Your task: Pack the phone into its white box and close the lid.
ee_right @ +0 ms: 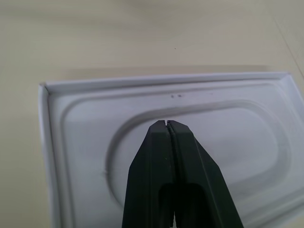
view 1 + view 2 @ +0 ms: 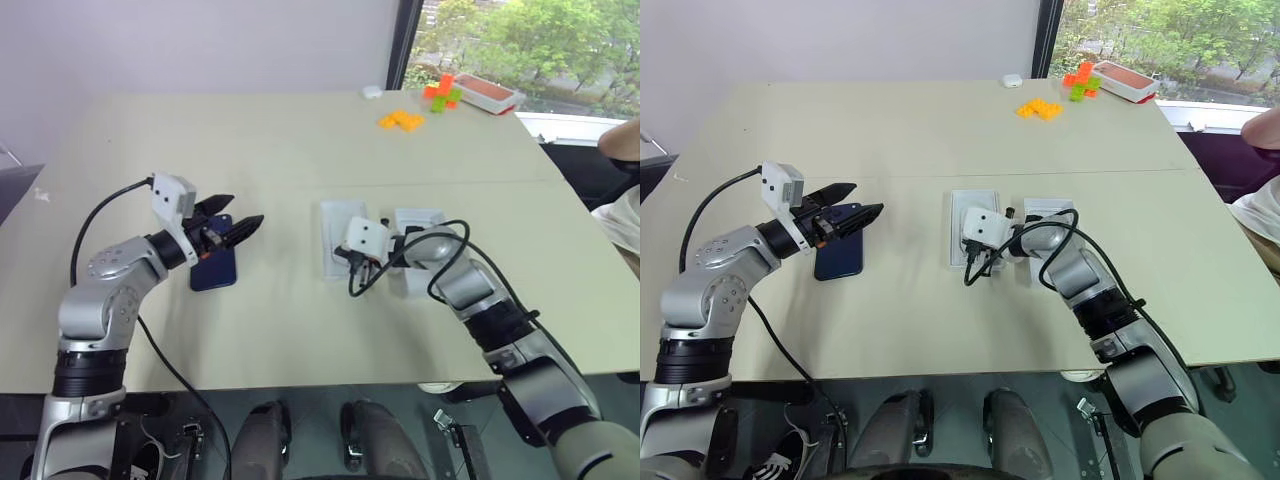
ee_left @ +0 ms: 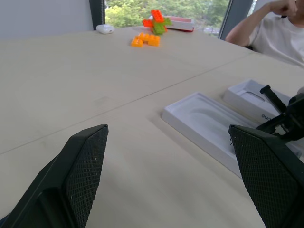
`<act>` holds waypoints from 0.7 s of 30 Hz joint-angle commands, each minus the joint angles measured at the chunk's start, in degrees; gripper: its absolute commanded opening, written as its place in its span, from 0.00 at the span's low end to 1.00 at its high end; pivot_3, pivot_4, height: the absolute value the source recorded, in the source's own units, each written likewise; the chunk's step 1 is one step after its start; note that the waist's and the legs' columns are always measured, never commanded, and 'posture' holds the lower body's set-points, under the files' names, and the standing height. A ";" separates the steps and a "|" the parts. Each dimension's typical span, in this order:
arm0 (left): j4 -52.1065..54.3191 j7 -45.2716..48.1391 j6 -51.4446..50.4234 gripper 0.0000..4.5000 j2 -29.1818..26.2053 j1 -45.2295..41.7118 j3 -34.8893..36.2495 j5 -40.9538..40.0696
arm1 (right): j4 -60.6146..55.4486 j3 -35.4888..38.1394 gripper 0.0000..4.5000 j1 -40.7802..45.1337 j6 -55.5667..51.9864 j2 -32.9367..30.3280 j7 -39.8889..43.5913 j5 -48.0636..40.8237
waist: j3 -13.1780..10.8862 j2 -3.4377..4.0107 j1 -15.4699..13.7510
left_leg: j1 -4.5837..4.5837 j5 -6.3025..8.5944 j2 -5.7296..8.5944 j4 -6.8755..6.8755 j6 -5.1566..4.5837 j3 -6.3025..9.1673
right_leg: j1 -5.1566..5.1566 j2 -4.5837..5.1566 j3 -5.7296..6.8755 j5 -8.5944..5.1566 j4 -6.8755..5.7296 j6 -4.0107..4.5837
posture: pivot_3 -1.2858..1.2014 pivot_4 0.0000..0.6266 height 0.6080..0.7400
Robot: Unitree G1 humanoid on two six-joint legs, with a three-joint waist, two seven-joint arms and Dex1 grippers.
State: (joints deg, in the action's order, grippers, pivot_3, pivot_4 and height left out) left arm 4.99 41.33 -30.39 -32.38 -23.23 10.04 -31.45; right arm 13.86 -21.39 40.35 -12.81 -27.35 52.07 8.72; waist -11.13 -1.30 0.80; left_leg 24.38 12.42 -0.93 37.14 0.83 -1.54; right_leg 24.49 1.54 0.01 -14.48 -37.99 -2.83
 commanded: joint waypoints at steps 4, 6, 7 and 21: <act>0.96 0.63 1.33 0.95 -1.13 0.09 1.89 -0.03 | 0.79 2.11 0.01 2.08 3.23 -2.08 0.47 -0.04 | 0.00 0.00 0.02 | 0.00 0.00 0.00 0.00 0.00 0.00 | 0.00 0.00 0.00 0.00 0.00 0.00 | 0.52 0.24 1.00; 0.76 0.70 1.33 0.95 -1.33 0.15 2.04 0.04 | 1.90 1.44 0.01 2.38 4.40 -2.26 0.46 0.74 | 0.00 0.00 0.02 | 0.00 0.00 0.00 0.01 0.00 0.00 | 0.00 0.00 0.00 0.00 0.00 0.00 | 0.52 0.24 1.00; 0.74 0.65 1.30 0.95 -1.34 0.20 2.08 0.05 | 2.19 0.97 0.01 2.33 4.93 -2.18 0.38 1.13 | 0.00 0.00 0.02 | 0.00 0.00 0.00 0.00 0.00 0.00 | 0.00 0.00 0.00 0.00 0.00 0.00 | 0.52 0.24 1.00; -5.15 -3.98 -21.85 0.95 -9.70 1.06 17.68 -13.04 | 2.60 5.12 0.01 9.01 5.15 6.87 -3.83 -3.47 | 0.00 -0.05 0.46 | -0.05 0.00 -0.04 0.00 0.00 0.02 | 0.01 -0.04 0.01 0.01 -0.05 -0.01 | 0.52 0.24 1.00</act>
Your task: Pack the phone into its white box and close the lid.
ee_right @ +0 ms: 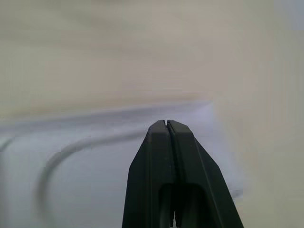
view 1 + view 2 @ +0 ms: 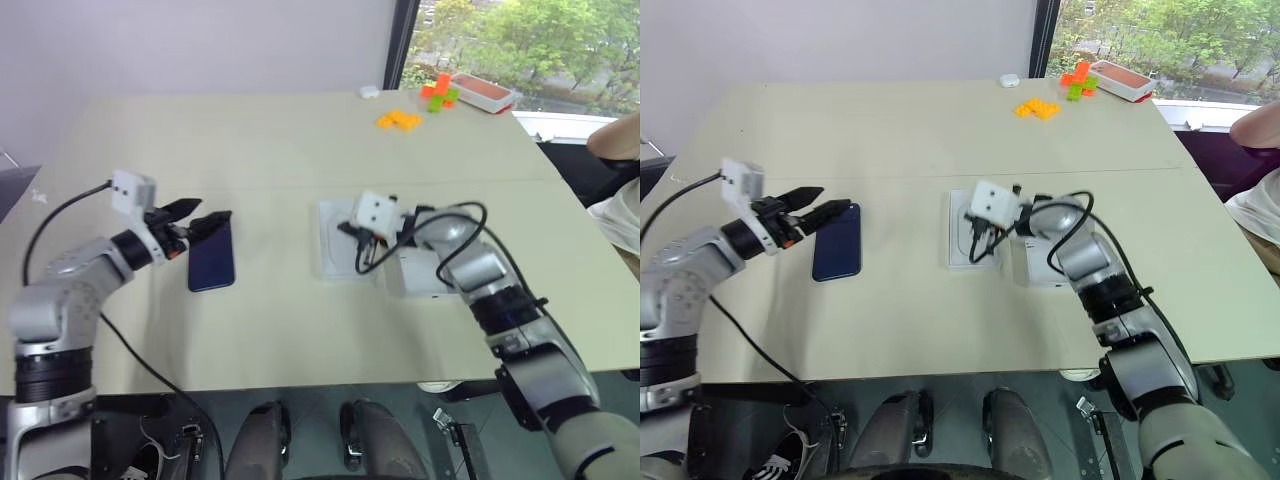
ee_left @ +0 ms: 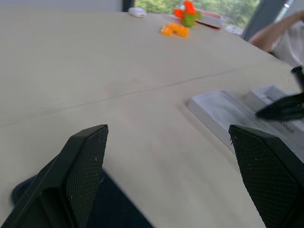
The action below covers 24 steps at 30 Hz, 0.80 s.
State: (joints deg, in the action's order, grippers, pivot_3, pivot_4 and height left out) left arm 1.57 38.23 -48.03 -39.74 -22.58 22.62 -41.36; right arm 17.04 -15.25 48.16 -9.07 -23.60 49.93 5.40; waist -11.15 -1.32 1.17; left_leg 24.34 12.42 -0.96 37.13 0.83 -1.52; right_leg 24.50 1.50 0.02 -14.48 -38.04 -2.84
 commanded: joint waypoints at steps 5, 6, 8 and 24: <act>-3.15 -2.87 -4.87 0.77 -3.07 2.26 7.83 -2.56 | 1.69 -4.10 0.00 2.60 3.50 8.96 -4.20 1.78 | 0.01 -0.03 -0.23 | 0.04 0.00 0.01 -0.04 0.01 0.02 | 0.03 0.07 0.02 0.00 0.01 0.00 | 0.52 0.24 1.00; -3.10 -3.11 -4.87 0.68 -3.10 2.99 8.04 -2.38 | 2.21 -4.71 0.00 2.88 3.77 10.41 -4.62 1.96 | 0.02 -0.03 -0.19 | 0.05 0.00 0.02 -0.04 0.01 0.00 | 0.02 0.11 0.02 0.00 0.02 0.00 | 0.52 0.24 1.00; -2.41 -3.14 -5.92 0.68 -2.73 4.43 8.83 -3.73 | 4.06 -6.53 0.00 3.42 5.48 12.76 -6.10 3.77 | 0.02 -0.05 -0.07 | 0.05 0.00 0.03 -0.03 0.01 -0.01 | 0.02 0.15 0.00 0.00 0.03 0.02 | 0.52 0.24 1.00; -17.58 -12.89 -16.27 0.68 2.05 -3.27 7.01 -3.54 | 20.68 -13.38 0.00 7.27 12.27 22.21 -17.09 14.73 | 0.08 -0.14 -0.02 | 0.05 0.00 0.05 -0.08 0.11 0.06 | 0.09 0.30 0.03 -0.03 0.01 0.33 | 0.52 0.24 1.00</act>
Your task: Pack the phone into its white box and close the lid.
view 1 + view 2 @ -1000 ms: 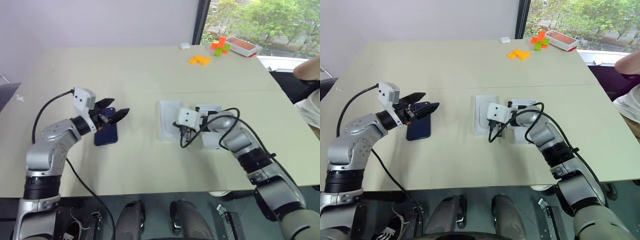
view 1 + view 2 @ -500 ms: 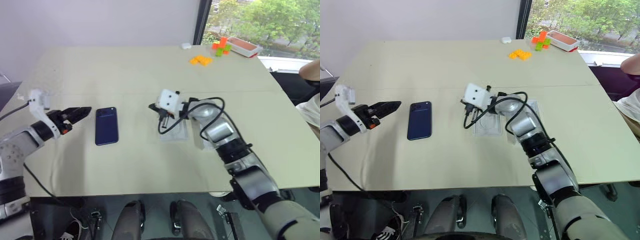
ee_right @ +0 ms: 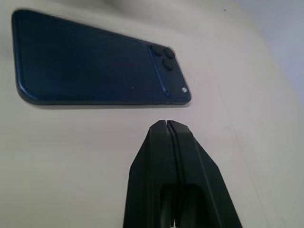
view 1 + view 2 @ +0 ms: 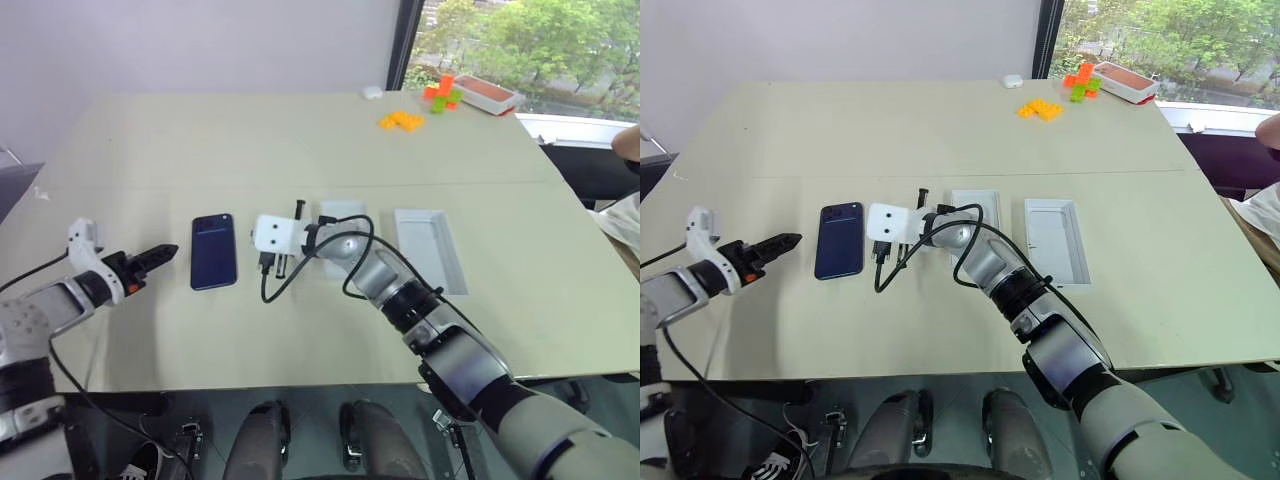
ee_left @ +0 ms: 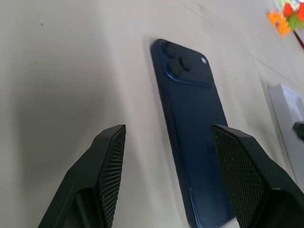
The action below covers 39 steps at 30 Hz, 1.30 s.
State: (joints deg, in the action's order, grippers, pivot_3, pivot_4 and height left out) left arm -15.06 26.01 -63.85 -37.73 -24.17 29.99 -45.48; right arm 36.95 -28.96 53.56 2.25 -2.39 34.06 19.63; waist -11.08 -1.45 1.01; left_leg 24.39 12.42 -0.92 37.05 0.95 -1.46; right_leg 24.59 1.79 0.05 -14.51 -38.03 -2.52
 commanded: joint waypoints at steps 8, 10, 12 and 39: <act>-8.32 0.00 -8.88 0.68 0.71 -5.62 -4.80 2.14 | 5.52 -0.20 0.00 2.32 0.52 3.60 -2.76 2.48 | 0.03 0.02 0.25 | -0.03 -0.01 0.00 -0.16 0.03 0.00 | 0.05 0.00 0.00 0.09 -0.02 -0.14 | 0.52 0.24 1.00; -10.13 0.22 -9.60 0.68 1.21 -6.72 -4.23 2.07 | 6.34 -0.50 0.00 2.32 -0.17 4.19 -2.73 3.05 | 0.04 0.01 0.13 | -0.03 -0.01 0.00 -0.15 0.03 -0.01 | 0.04 0.01 0.00 0.08 -0.02 -0.14 | 0.52 0.24 1.00; -11.85 0.34 -10.18 0.68 1.68 -7.96 -3.98 2.01 | 6.72 -0.94 0.00 2.11 -0.35 4.66 -2.59 3.71 | 0.06 0.02 0.07 | -0.05 -0.01 0.03 -0.14 0.04 0.00 | 0.01 0.06 0.00 0.08 -0.02 -0.13 | 0.52 0.24 1.00; -12.43 4.94 -12.65 0.68 7.60 -11.42 -8.65 6.06 | 5.20 -2.63 0.00 0.24 -2.92 3.50 -0.96 7.15 | 0.46 0.15 -0.26 | -0.05 0.05 0.36 -0.15 0.12 -0.11 | -0.24 0.77 0.39 -0.01 0.01 0.02 | 0.52 0.24 1.00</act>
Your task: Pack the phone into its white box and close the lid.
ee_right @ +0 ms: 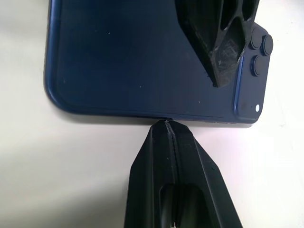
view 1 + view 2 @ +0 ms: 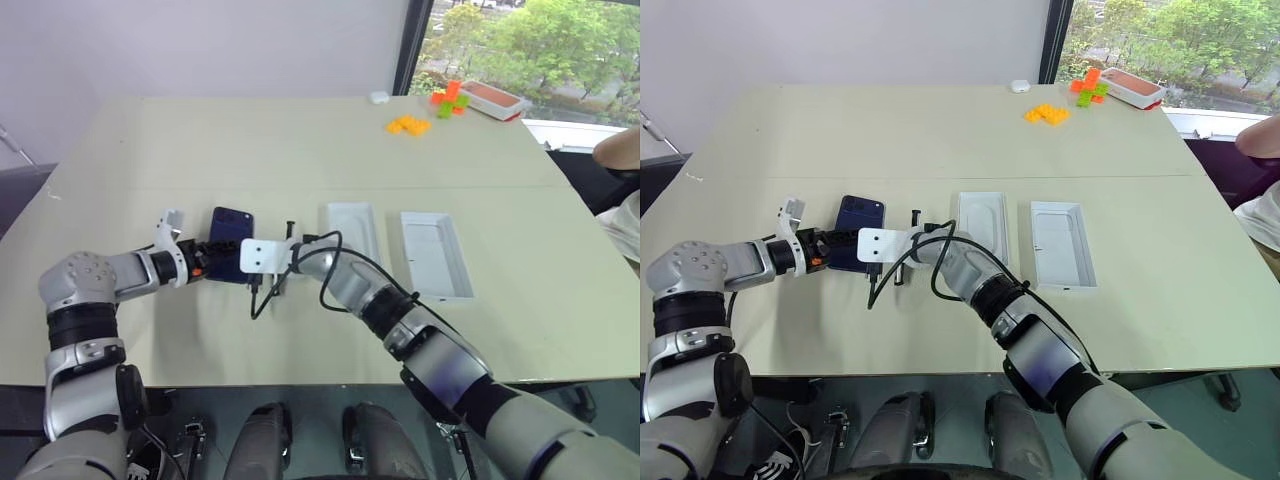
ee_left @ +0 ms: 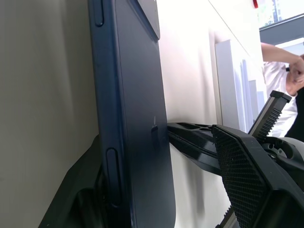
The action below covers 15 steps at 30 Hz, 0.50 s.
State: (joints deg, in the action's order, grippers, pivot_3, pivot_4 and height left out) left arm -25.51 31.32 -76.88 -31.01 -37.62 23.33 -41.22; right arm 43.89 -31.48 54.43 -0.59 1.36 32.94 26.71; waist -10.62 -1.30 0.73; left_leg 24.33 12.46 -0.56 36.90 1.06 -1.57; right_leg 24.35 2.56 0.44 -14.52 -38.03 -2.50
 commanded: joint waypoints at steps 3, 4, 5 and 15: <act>-2.78 -0.28 0.79 0.68 1.01 2.51 -0.42 1.29 | -2.25 -0.32 0.00 -0.84 0.02 -0.63 0.38 0.32 | 0.01 0.00 0.11 | -0.01 0.00 -0.01 0.00 0.00 0.00 | -0.01 0.00 0.00 0.00 0.00 0.01 | 0.52 0.24 1.00; -3.31 -0.56 0.90 0.68 1.14 2.58 0.93 0.81 | -2.24 -0.37 0.00 -0.89 0.10 -0.84 0.26 0.48 | 0.01 0.00 0.16 | -0.01 0.00 -0.02 0.00 0.00 0.00 | -0.01 0.00 0.00 -0.01 -0.01 0.02 | 0.52 0.24 1.00; -3.17 -0.35 1.14 0.68 1.08 2.92 1.43 0.54 | -2.22 -0.37 0.00 -0.91 0.17 -1.02 0.19 0.57 | 0.01 0.00 0.24 | -0.02 0.00 -0.02 0.00 0.00 0.00 | -0.01 0.00 0.00 -0.01 -0.01 0.02 | 0.52 0.24 1.00; -3.71 -1.79 1.32 0.68 1.92 4.41 6.71 -1.40 | -1.92 -0.34 0.00 -0.83 0.65 -1.56 0.33 0.56 | 0.02 -0.01 0.51 | -0.04 0.00 -0.04 -0.04 0.00 0.00 | 0.01 0.00 0.01 -0.01 -0.02 0.02 | 0.52 0.24 1.00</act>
State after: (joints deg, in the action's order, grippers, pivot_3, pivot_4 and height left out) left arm -28.35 31.73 -74.82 -29.22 -35.21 30.05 -43.59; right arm 42.86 -31.54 53.70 -0.01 0.15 33.13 26.83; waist -10.60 -1.31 1.24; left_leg 24.29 12.46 -0.60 36.84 1.06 -1.57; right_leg 24.36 2.56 0.45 -14.53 -38.04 -2.47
